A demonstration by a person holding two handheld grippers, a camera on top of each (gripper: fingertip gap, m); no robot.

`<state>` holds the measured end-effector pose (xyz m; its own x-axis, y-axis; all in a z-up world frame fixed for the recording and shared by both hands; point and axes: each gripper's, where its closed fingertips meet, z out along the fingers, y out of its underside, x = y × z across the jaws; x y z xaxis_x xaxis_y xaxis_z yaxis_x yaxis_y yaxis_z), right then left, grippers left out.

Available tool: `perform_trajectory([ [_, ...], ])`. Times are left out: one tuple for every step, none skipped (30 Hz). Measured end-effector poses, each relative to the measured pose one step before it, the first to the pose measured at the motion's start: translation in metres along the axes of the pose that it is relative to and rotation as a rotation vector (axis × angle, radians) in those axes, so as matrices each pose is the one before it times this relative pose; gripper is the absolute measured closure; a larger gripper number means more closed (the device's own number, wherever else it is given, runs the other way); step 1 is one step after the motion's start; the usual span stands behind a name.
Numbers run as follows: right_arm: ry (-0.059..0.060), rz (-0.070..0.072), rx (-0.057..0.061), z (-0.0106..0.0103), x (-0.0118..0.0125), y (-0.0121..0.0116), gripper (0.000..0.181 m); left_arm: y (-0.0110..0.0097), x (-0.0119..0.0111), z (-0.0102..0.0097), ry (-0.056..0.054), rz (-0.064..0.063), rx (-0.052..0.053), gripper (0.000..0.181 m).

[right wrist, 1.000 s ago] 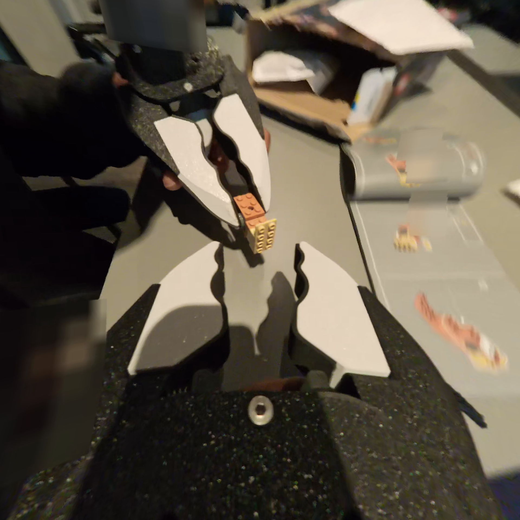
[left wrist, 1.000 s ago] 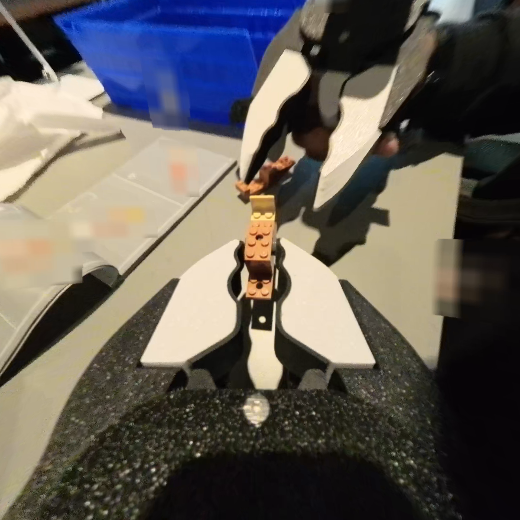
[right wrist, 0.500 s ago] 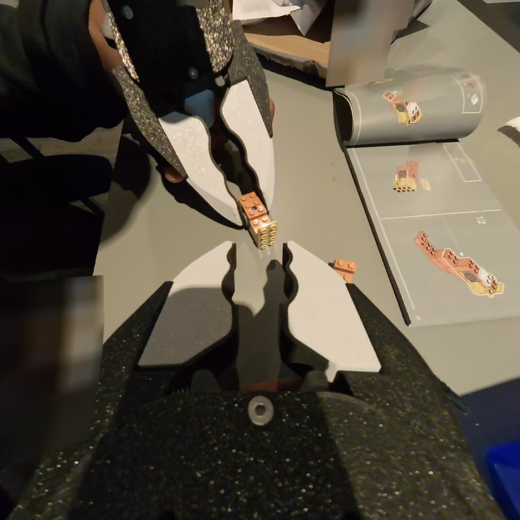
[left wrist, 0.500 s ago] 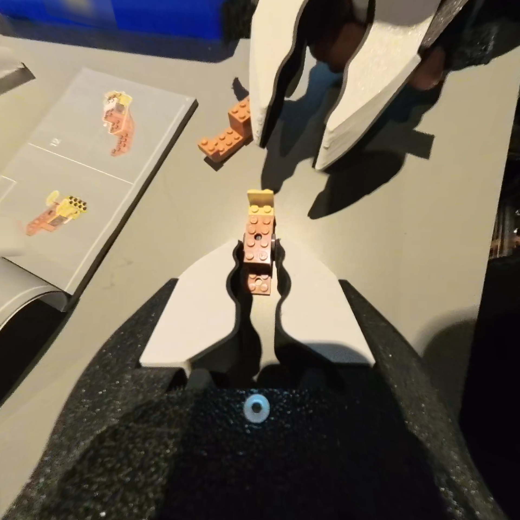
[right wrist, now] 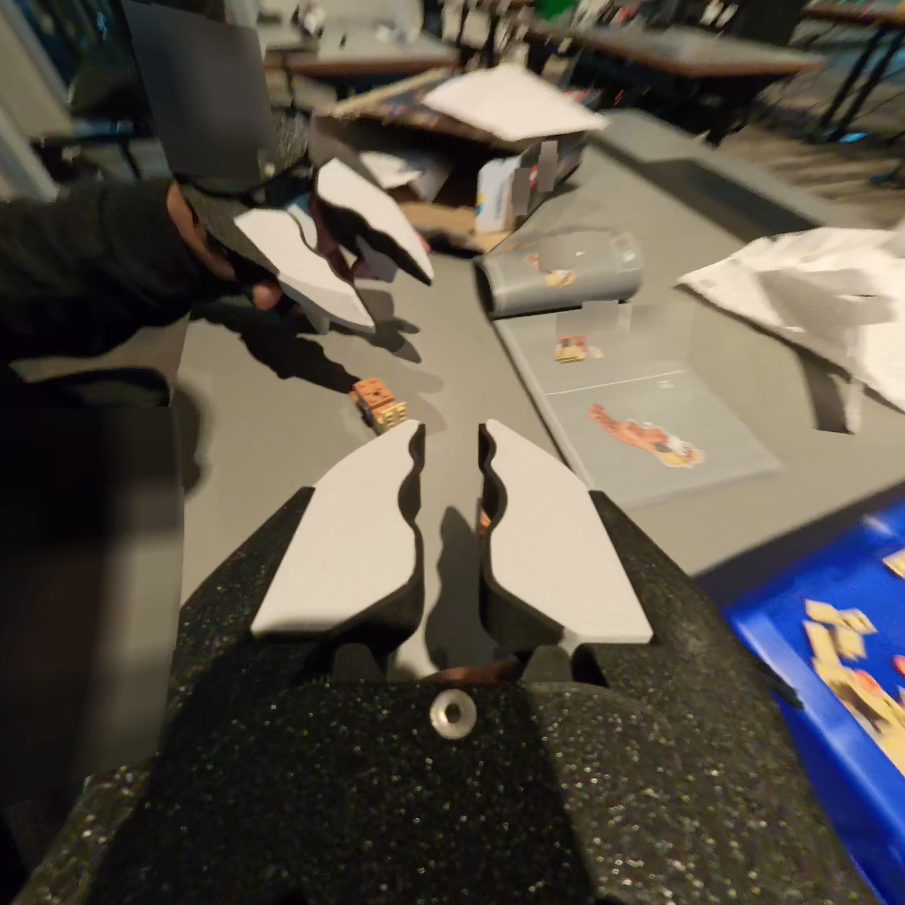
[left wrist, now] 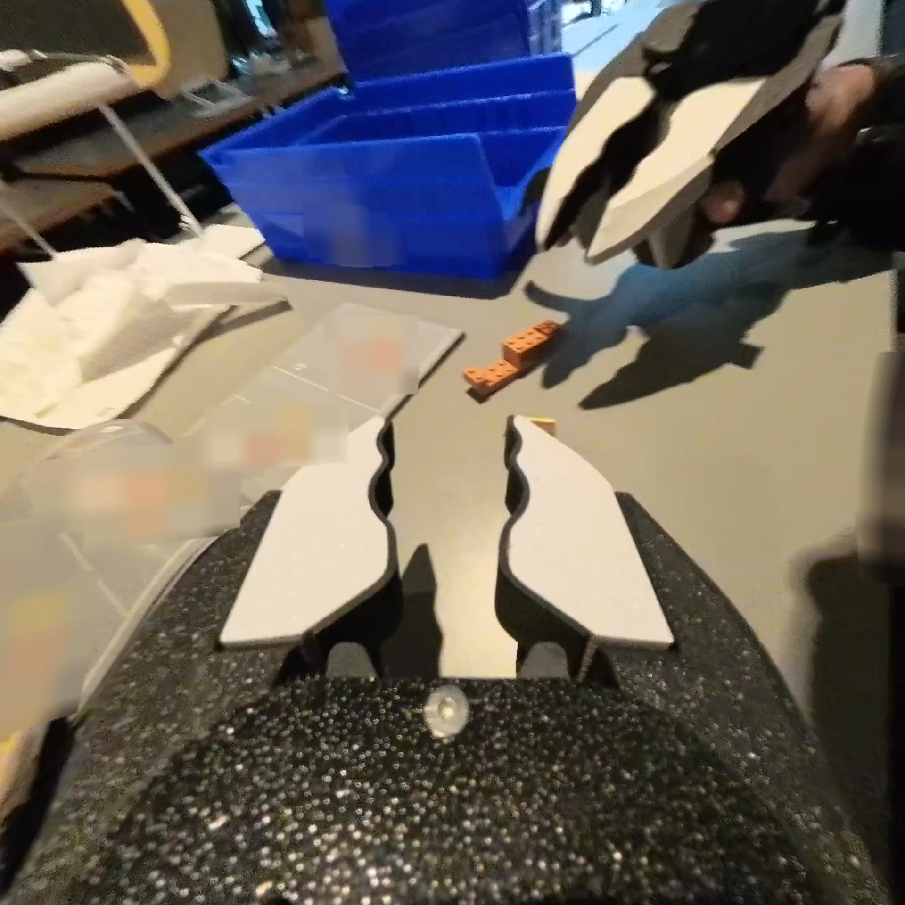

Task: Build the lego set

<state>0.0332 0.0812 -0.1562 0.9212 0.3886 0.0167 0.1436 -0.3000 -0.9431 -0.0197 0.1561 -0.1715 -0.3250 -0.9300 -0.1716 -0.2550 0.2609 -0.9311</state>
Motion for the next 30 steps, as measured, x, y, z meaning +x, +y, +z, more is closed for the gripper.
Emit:
perform_trajectory([
  [0.0144, 0.0087, 0.0298, -0.00586, 0.00379, -0.00096, 0.164, 0.00049, -0.00597, 0.00036, -0.0317, 0.0179, 0.0046, 0.14],
  [0.0129, 0.0144, 0.03, -0.00614, 0.00307, -0.00064, 0.167, 0.0013, -0.00464, 0.00129, -0.024, 0.0156, -0.0008, 0.142],
  [0.0137, 0.0171, 0.0247, -0.0054, 0.0037, 0.00038, 0.168, 0.00213, -0.00383, 0.00278, -0.0166, 0.0077, -0.0112, 0.144],
  [0.0139, 0.016, 0.0219, -0.00509, 0.00359, 0.00079, 0.17, 0.00023, -0.00234, 0.0021, -0.0124, 0.0076, -0.0045, 0.146],
  [0.0169, 0.013, 0.0231, -0.00487, 0.004, 0.0002, 0.172, -0.00099, -0.00212, 0.00212, -0.0142, 0.0119, 0.004, 0.149],
  [0.0171, 0.0113, 0.0186, -0.00443, 0.00413, 0.00004, 0.174, -0.00132, -0.00168, 0.0023, -0.012, 0.0093, 0.0056, 0.152],
  [0.0166, 0.0083, 0.0115, -0.00423, 0.00409, 0.00009, 0.175, -0.00148, -0.00007, 0.00241, -0.0006, 0.0037, 0.0057, 0.155],
  [0.0175, 0.0059, 0.0084, -0.00434, 0.00461, 0.0, 0.176, -0.0014, -0.00002, 0.00287, -0.0005, 0.0005, 0.0052, 0.156],
  [0.0207, 0.0063, 0.0088, -0.00466, 0.0054, -0.00006, 0.178, -0.00165, -0.00137, 0.00285, -0.0107, 0.0001, 0.0058, 0.156],
  [0.019, 0.0092, 0.0051, -0.00468, 0.00585, 0.00069, 0.181, -0.00121, -0.00159, 0.00278, -0.0104, 0.0021, 0.0045, 0.157],
  [0.0162, 0.0124, 0.0016, -0.00402, 0.00596, 0.00122, 0.181, -0.00095, -0.00128, 0.0024, -0.0075, 0.0053, 0.0039, 0.158],
  [0.0135, 0.0127, -0.0042, -0.00316, 0.005, 0.00207, 0.181, -0.00062, -0.00201, 0.00227, -0.0117, 0.0091, 0.005, 0.159],
  [0.0158, 0.011, -0.0142, -0.00312, 0.00521, 0.00352, 0.181, -0.00041, -0.00173, 0.00201, -0.0095, 0.0087, 0.002, 0.16],
  [0.0182, 0.0017, -0.013, -0.00317, 0.00518, 0.00347, 0.181, 0.0, -0.00093, 0.00174, -0.0028, 0.0063, -0.0001, 0.16],
  [0.0123, -0.0046, -0.0088, -0.00164, 0.00104, 0.00069, 0.181, 0.00024, -0.00039, 0.0016, -0.0001, 0.0044, -0.0011, 0.161],
  [0.0021, -0.006, -0.0032, -0.00266, 0.00128, 0.00098, 0.181, 0.00016, -0.0001, 0.00138, 0.0001, 0.0034, -0.0014, 0.162],
  [0.0003, -0.0065, 0.0042, -0.00286, 0.00107, -0.00002, 0.181, 0.0003, 0.00056, 0.001, 0.0065, 0.0024, -0.0019, 0.162],
  [0.0023, -0.0016, 0.0026, -0.00205, 0.00162, 0.00015, 0.181, 0.00019, 0.00123, 0.00098, 0.0127, 0.0012, -0.0012, 0.163],
  [-0.0006, 0.0046, 0.0005, -0.00161, 0.0012, 0.00048, 0.181, 0.00059, 0.00109, 0.00021, 0.0146, -0.0017, 0.001, 0.164],
  [-0.0058, 0.0093, 0.0033, -0.00077, 0.00048, -0.00005, 0.181, -0.00021, 0.00065, 0.00052, 0.0133, -0.0032, 0.0026, 0.164],
  [-0.0023, 0.0087, 0.0019, -0.00024, 0.00066, 0.00001, 0.181, -0.00072, 0.00087, 0.00012, 0.0162, -0.0037, 0.0069, 0.166],
  [0.0003, 0.007, -0.0007, 0.00036, 0.00052, 0.00023, 0.181, -0.00125, 0.00079, -0.00002, 0.0169, -0.0036, 0.0105, 0.167],
  [0.0003, 0.0046, -0.0024, 0.00015, 0.00047, 0.00038, 0.181, -0.00217, -0.00007, -0.00032, 0.01, -0.0026, 0.0181, 0.169],
  [-0.0006, 0.0016, -0.0014, 0.00037, 0.0004, 0.00034, 0.181, -0.00311, -0.00141, -0.00009, -0.0008, -0.0031, 0.0246, 0.17],
  [-0.0008, 0.0017, -0.001, 0.00029, 0.00024, 0.00022, 0.181, -0.00417, -0.00163, 0.00017, -0.0035, -0.0072, 0.0323, 0.17],
  [-0.0013, 0.0042, -0.0009, -0.00006, 0.00014, 0.00005, 0.181, -0.00489, -0.00128, 0.00067, -0.0005, -0.0138, 0.0371, 0.171],
  [-0.0009, 0.0065, 0.0011, -0.00007, 0.00051, -0.00013, 0.181, -0.00456, -0.00061, 0.00243, 0.0073, -0.017, 0.0306, 0.172],
  [-0.0022, 0.0083, 0.0018, -0.0001, 0.00071, -0.00027, 0.181, -0.0028, 0.00012, 0.00375, 0.0149, -0.014, 0.017, 0.172],
  [-0.0017, 0.0096, 0.0019, 0.00011, 0.00093, -0.00016, 0.181, -0.00044, 0.00127, 0.00504, 0.0218, -0.0081, 0.0, 0.172],
  [0.0005, 0.0096, 0.0024, 0.00014, 0.00133, -0.00015, 0.181, 0.0018, 0.00124, 0.0053, 0.0185, 0.0015, -0.0163, 0.172],
])
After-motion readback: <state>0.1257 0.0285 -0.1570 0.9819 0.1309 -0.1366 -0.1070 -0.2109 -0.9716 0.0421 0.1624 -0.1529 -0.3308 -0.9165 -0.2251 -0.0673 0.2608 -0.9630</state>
